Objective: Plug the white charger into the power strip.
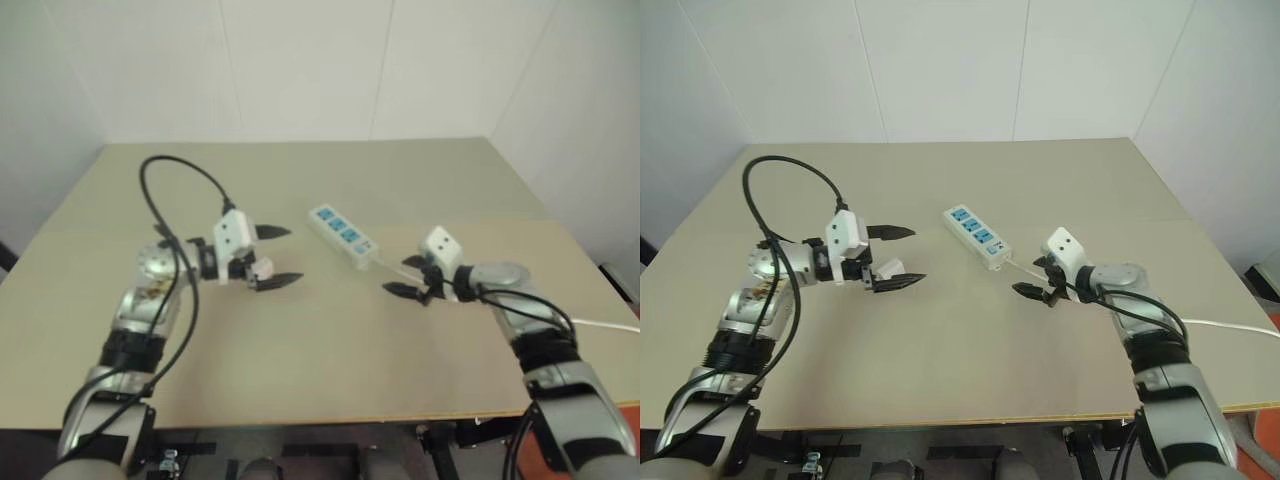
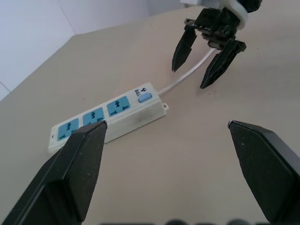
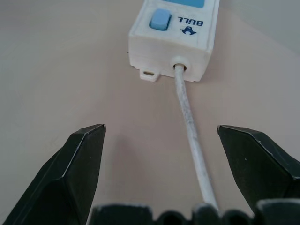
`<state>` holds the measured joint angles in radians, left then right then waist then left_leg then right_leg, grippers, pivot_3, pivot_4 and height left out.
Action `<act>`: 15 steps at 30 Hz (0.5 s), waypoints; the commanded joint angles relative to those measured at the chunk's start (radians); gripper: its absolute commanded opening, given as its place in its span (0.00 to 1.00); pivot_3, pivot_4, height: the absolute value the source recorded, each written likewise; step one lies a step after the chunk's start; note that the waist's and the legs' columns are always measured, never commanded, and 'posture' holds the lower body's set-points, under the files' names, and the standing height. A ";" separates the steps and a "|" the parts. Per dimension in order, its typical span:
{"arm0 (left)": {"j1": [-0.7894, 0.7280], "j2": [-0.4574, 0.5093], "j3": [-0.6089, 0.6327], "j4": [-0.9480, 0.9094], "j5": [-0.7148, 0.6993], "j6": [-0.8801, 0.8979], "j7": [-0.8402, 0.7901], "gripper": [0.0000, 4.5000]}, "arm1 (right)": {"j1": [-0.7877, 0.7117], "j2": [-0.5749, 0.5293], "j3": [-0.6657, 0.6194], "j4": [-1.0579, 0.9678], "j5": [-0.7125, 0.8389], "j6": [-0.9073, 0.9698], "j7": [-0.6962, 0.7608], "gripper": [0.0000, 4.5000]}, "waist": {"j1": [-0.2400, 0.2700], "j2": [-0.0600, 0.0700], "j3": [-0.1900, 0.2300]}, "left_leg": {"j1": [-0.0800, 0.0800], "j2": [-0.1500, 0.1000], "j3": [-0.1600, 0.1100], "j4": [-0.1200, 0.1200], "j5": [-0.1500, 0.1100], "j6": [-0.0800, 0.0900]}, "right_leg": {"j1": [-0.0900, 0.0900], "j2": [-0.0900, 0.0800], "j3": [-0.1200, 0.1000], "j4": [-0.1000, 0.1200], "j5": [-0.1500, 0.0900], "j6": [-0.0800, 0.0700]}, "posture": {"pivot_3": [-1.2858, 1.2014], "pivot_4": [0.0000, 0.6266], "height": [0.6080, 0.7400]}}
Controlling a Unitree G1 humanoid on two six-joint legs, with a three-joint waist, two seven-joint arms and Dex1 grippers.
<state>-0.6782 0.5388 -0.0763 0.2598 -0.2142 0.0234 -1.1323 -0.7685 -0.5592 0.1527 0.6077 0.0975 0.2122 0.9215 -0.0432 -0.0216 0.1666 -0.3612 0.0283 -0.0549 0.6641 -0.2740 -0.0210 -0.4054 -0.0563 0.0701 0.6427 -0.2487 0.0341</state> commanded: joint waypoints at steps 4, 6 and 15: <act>-0.055 -0.030 -0.014 -0.037 0.001 -0.019 0.015 1.00 | -0.119 0.043 0.013 0.235 -0.077 -0.157 0.007 0.99 | -0.003 0.000 0.000 | 0.000 0.000 0.000 0.000 0.000 0.000 | 0.000 0.000 0.000 0.000 0.000 0.000 | 0.52 0.24 1.00; -0.062 -0.034 -0.019 -0.025 0.013 -0.026 0.020 1.00 | -0.145 0.053 0.010 0.297 -0.080 -0.163 0.042 0.99 | -0.004 0.000 0.000 | 0.000 0.000 0.000 0.000 0.000 0.000 | 0.000 0.000 0.000 0.000 0.000 0.000 | 0.52 0.24 1.00; -0.023 -0.018 0.002 -0.079 -0.009 0.007 0.025 1.00 | -0.198 0.080 0.016 0.418 -0.126 -0.195 0.049 0.32 | -0.006 0.000 0.000 | 0.002 0.000 0.000 0.000 0.000 0.000 | 0.001 0.000 0.000 0.003 0.000 0.000 | 0.52 0.24 1.00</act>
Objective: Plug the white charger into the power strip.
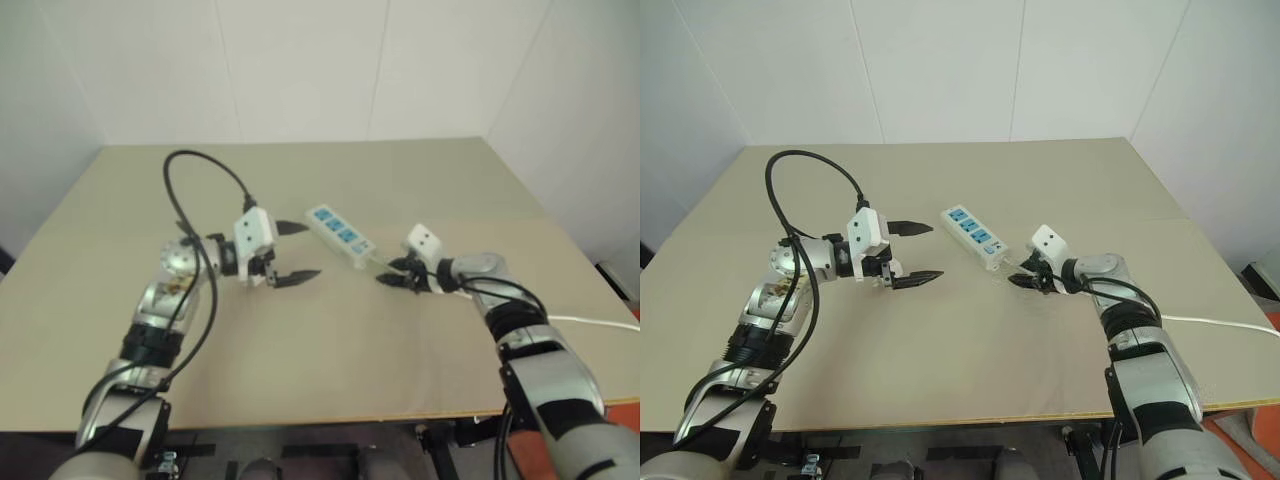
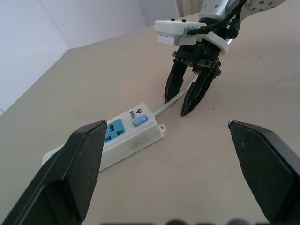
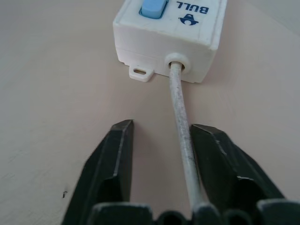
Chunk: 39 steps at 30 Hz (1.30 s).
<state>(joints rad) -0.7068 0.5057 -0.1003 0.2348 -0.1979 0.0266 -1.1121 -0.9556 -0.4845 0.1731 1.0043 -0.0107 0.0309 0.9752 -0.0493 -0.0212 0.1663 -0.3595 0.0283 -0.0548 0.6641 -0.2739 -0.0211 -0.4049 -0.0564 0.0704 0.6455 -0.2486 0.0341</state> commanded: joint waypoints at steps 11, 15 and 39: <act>0.044 0.025 0.013 -0.105 -0.017 0.038 0.031 1.00 | 0.058 0.007 -0.015 -0.117 -0.001 -0.047 0.057 0.00 | -0.014 0.000 0.000 | 0.000 0.000 0.000 0.000 0.000 0.000 | 0.000 0.000 0.000 0.001 0.000 0.000 | 0.52 0.24 1.00; 0.059 0.052 0.031 -0.122 -0.025 0.062 0.023 1.00 | 0.232 -0.061 -0.044 -0.464 0.068 0.041 0.124 0.00 | -0.016 0.000 0.000 | -0.002 0.000 -0.001 0.000 0.000 0.000 | 0.000 0.000 -0.001 0.002 0.000 0.000 | 0.52 0.24 1.00; 0.030 0.100 0.048 -0.034 -0.021 0.019 -0.030 1.00 | 0.611 -0.252 -0.154 -1.023 0.136 0.256 -0.007 0.60 | 0.007 0.000 0.000 | -0.001 -0.001 -0.001 0.000 0.000 0.000 | 0.001 0.000 0.000 -0.003 0.000 0.001 | 0.52 0.24 1.00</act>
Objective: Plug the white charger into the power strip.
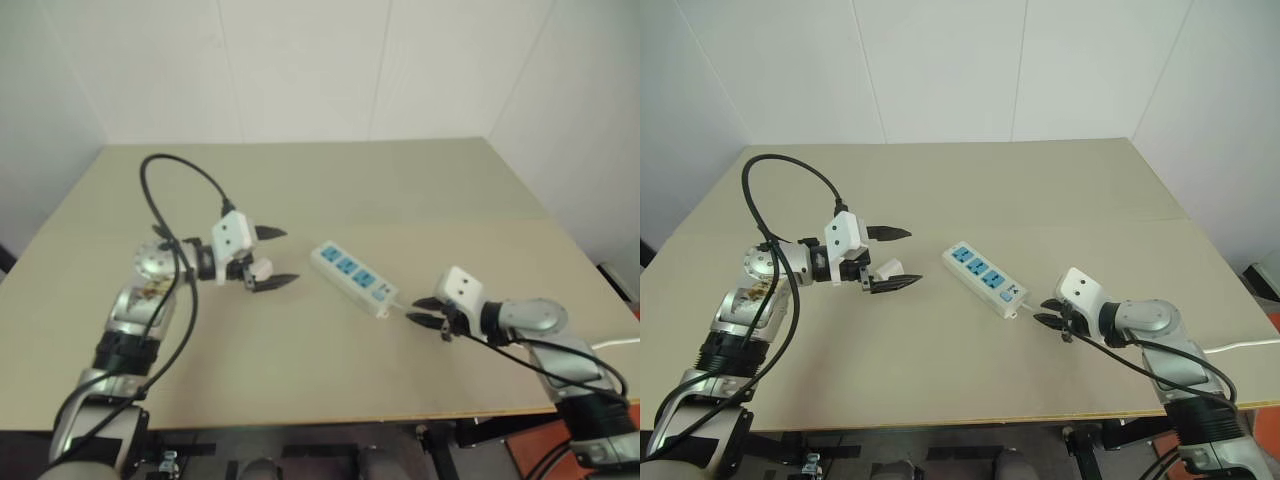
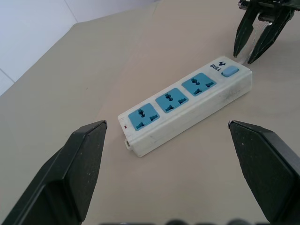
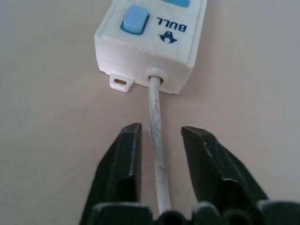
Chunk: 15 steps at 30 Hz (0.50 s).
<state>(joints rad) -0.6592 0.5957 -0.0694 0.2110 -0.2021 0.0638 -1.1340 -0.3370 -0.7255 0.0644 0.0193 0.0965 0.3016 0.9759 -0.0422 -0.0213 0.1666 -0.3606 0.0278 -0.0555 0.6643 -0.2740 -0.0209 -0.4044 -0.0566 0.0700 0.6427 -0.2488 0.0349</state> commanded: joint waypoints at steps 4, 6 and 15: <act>-0.023 0.014 0.020 0.008 -0.006 -0.028 -0.005 1.00 | 0.014 -0.019 -0.085 -0.091 0.076 -0.012 0.003 0.91 | 0.000 0.000 0.000 | 0.000 0.000 0.000 0.000 0.000 0.000 | 0.000 0.000 0.000 0.000 0.000 0.000 | 0.52 0.24 1.00; -0.019 0.021 0.024 0.010 -0.007 -0.033 -0.010 1.00 | 0.032 -0.016 -0.121 -0.128 0.118 -0.009 0.008 1.00 | 0.000 0.000 0.000 | 0.000 0.000 0.000 0.000 0.000 0.000 | 0.000 0.000 0.000 0.000 0.000 0.000 | 0.52 0.24 1.00; -0.036 0.029 0.032 0.069 -0.005 -0.075 -0.009 1.00 | 0.118 0.225 -0.218 -0.119 0.140 -0.261 -0.224 1.00 | -0.002 0.000 0.000 | 0.002 0.000 0.000 0.000 0.000 0.000 | 0.001 0.001 0.000 0.001 0.000 0.000 | 0.52 0.24 1.00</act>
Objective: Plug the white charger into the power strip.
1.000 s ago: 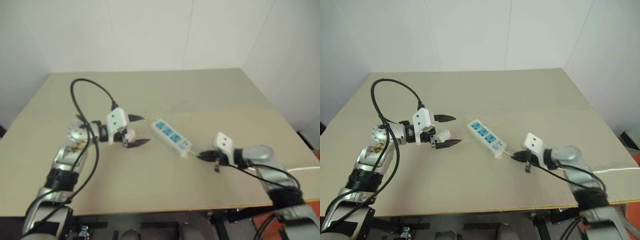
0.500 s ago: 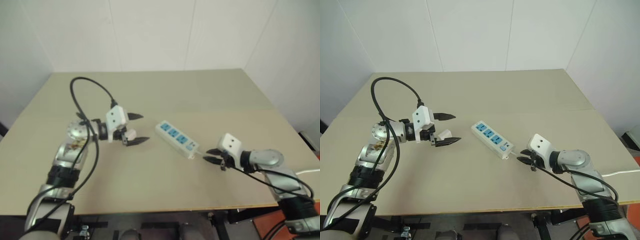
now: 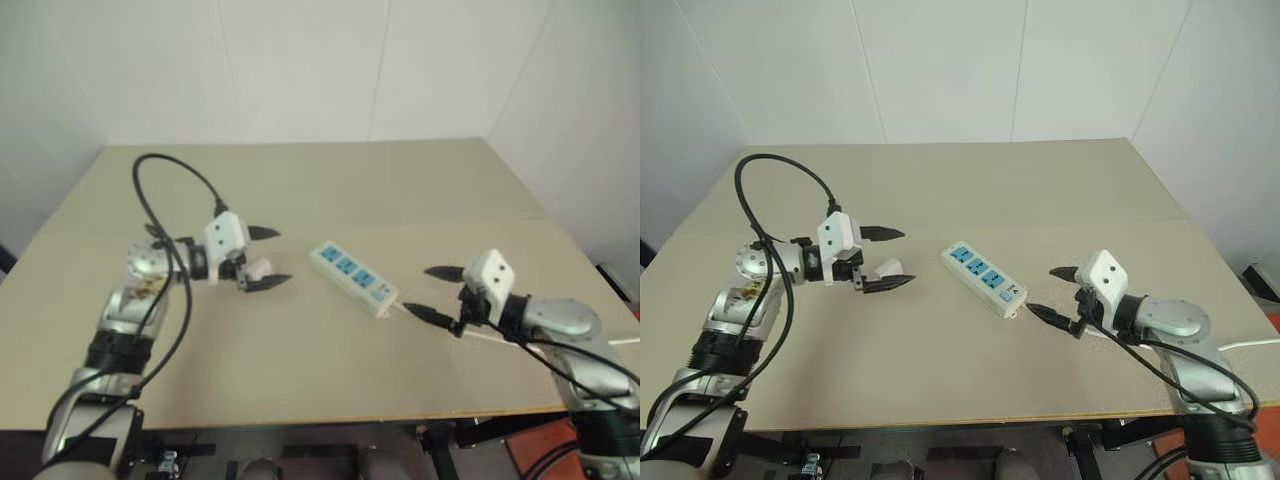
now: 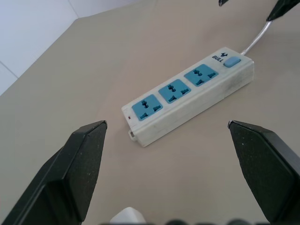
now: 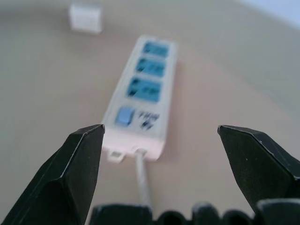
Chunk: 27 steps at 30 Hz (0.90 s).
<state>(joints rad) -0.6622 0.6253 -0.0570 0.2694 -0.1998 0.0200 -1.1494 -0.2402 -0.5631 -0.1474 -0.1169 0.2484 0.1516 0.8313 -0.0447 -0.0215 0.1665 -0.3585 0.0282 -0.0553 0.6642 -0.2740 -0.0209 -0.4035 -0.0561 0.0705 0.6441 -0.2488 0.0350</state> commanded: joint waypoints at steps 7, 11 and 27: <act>-0.064 -0.033 -0.003 0.054 0.003 -0.067 -0.005 1.00 | 0.017 0.233 0.054 0.104 -0.001 -0.166 -0.136 1.00 | 0.002 0.000 0.000 | -0.001 0.000 0.000 0.000 0.000 0.000 | -0.001 0.000 0.000 0.000 0.000 0.000 | 0.52 0.24 1.00; -0.076 -0.038 -0.004 0.070 0.009 -0.073 -0.005 1.00 | 0.003 0.245 0.076 0.158 -0.001 -0.193 -0.124 1.00 | 0.002 0.000 0.000 | -0.001 0.000 0.000 0.000 0.000 0.000 | -0.001 0.000 0.000 0.000 0.000 0.000 | 0.52 0.24 1.00; -0.033 -0.012 0.008 0.041 0.005 -0.083 -0.030 1.00 | -0.100 0.207 0.127 0.342 0.002 -0.203 -0.016 1.00 | 0.001 0.000 0.000 | -0.001 0.000 0.000 0.000 0.000 0.000 | -0.001 0.000 0.000 0.000 0.000 0.000 | 0.52 0.24 1.00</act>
<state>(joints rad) -0.6910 0.6008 -0.0666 0.3478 -0.1893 -0.0477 -1.1878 -0.3145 -0.3503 -0.0115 0.2383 0.2311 -0.0374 0.8054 -0.0437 -0.0212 0.1665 -0.3591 0.0280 -0.0553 0.6639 -0.2740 -0.0210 -0.4041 -0.0563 0.0703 0.6442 -0.2488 0.0348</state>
